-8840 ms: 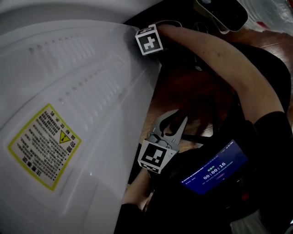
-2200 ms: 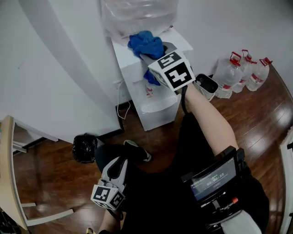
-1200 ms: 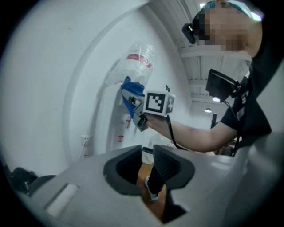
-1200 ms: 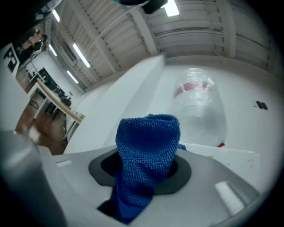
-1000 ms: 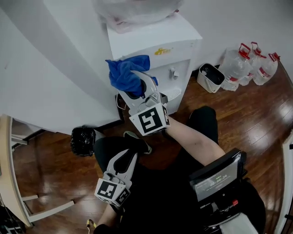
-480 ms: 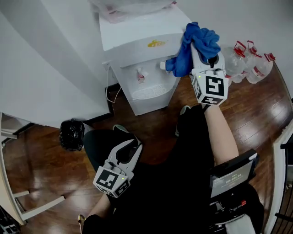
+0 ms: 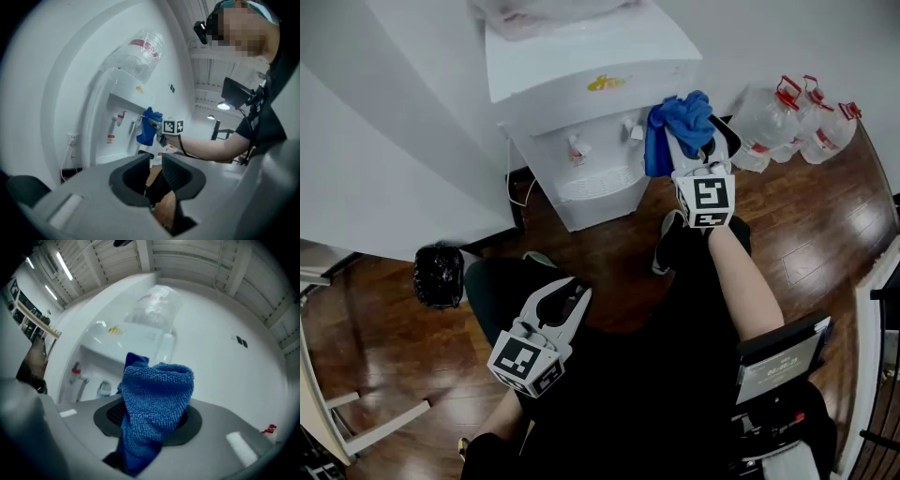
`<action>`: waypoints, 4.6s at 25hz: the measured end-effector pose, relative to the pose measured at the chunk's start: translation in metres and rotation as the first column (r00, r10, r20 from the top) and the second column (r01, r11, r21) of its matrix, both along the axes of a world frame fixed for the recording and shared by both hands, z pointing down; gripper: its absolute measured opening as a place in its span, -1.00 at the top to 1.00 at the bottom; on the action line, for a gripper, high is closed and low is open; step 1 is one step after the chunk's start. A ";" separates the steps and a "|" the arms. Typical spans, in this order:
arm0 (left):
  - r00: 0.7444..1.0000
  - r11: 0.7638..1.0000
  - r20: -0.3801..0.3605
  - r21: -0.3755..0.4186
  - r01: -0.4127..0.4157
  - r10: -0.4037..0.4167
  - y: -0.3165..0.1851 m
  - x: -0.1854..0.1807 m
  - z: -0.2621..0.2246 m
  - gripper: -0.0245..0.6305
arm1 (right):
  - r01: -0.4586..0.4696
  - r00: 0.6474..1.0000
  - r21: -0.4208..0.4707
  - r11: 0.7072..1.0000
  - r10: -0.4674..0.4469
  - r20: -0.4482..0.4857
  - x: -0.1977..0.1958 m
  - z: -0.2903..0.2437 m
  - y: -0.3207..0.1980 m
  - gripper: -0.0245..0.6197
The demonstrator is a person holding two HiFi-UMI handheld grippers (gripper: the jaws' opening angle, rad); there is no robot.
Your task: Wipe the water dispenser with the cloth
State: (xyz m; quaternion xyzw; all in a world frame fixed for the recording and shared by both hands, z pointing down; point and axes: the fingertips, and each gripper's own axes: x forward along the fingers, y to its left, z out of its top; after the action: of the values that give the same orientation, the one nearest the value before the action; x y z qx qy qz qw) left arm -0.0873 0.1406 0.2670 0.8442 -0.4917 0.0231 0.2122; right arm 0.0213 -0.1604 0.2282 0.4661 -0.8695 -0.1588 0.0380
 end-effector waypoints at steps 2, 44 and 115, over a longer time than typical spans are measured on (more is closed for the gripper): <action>1.000 1.000 -0.009 0.002 -0.019 0.019 -0.003 0.008 0.002 0.68 | 0.014 0.997 -0.077 0.997 -0.020 -0.081 -0.008 0.046 0.003 0.42; 1.000 0.999 0.000 -0.024 0.027 -0.027 -0.006 0.016 -0.009 0.68 | 0.228 0.309 0.274 0.934 0.197 -0.930 -0.038 0.140 0.024 0.43; 0.991 0.999 -0.136 -0.034 -0.016 0.012 0.021 -0.060 -0.009 0.68 | 0.501 0.726 -0.751 0.431 0.263 0.635 -0.201 0.181 0.096 0.44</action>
State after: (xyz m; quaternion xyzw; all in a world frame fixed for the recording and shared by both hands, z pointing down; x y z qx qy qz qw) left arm -0.1476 0.1612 0.2583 0.8433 -0.4697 -0.0244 0.2600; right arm -0.1801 -0.0640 0.4090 0.3263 -0.7985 0.5031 -0.0519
